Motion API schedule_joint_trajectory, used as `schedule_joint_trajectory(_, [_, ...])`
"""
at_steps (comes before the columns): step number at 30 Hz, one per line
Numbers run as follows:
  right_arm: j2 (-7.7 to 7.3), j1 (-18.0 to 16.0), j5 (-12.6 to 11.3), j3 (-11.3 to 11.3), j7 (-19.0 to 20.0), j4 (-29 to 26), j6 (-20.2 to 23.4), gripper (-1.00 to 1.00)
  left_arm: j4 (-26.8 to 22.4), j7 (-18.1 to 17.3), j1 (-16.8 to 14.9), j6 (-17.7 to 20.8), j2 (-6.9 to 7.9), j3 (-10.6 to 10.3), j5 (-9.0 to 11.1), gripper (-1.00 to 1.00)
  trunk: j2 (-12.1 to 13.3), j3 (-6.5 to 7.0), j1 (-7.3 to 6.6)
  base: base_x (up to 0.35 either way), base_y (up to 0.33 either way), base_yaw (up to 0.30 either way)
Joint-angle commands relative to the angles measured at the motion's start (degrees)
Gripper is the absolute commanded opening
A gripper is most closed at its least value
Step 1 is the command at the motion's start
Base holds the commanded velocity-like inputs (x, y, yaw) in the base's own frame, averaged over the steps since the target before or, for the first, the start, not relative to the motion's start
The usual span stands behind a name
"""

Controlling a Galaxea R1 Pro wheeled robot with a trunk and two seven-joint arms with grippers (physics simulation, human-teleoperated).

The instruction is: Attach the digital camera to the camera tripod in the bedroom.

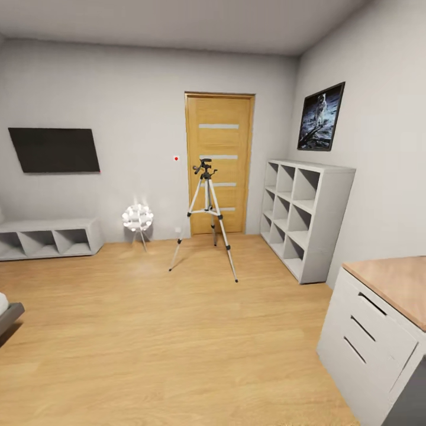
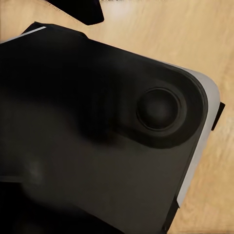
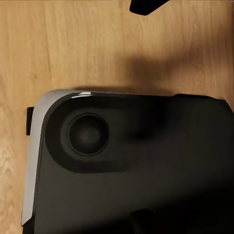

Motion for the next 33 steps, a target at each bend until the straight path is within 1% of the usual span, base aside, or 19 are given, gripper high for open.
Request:
schedule_joint_trajectory(1, [0.01, -0.01, 0.24, -0.06, -0.03, -0.01, -0.11, 1.0, -0.06, 0.0, 0.02, -0.03, -0.01, -0.01, 0.3, 1.0, -0.03, -0.05, 0.0, 0.0, 0.003, -0.289])
schedule_joint_trajectory(9, [0.02, -0.01, 0.28, -0.06, -0.03, -0.02, -0.11, 1.0, -0.06, -0.06, 0.02, -0.03, -0.01, -0.03, 0.29, 1.0, -0.03, -0.05, 0.0, -0.001, 0.002, -0.286])
schedule_joint_trajectory(13, [-0.02, -0.01, 0.45, 0.06, -0.03, -0.01, -0.04, 1.0, -0.06, -0.05, 0.02, -0.03, -0.01, -0.02, 0.29, 1.0, -0.03, -0.05, 0.0, -0.074, 0.066, -0.138])
schedule_joint_trajectory(19, [-0.27, -0.01, 0.83, 0.53, -0.03, -0.07, -0.01, 1.0, -0.05, -0.01, 0.02, -0.03, -0.01, 0.05, 0.29, 1.0, -0.03, -0.05, 0.0, -0.22, 0.194, -0.018])
schedule_joint_trajectory(33, [-0.24, -0.01, 0.85, 0.55, -0.03, -0.08, -0.17, 1.0, -0.04, 0.06, 0.02, -0.03, -0.01, 0.05, 0.29, 1.0, -0.03, -0.05, 0.0, -0.223, 0.199, -0.001])
